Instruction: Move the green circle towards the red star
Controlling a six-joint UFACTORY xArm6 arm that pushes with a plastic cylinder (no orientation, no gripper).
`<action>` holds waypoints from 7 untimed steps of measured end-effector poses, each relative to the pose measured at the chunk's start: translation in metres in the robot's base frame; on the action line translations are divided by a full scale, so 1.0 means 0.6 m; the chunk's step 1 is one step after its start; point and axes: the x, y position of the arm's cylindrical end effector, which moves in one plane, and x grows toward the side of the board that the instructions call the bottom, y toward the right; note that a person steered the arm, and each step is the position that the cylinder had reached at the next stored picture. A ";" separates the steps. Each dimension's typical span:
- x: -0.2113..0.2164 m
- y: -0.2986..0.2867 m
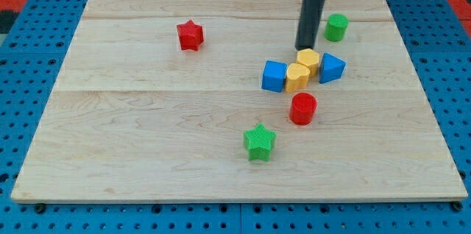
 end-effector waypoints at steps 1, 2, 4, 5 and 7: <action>0.000 0.147; -0.046 0.166; -0.065 0.010; -0.057 -0.121; -0.125 -0.106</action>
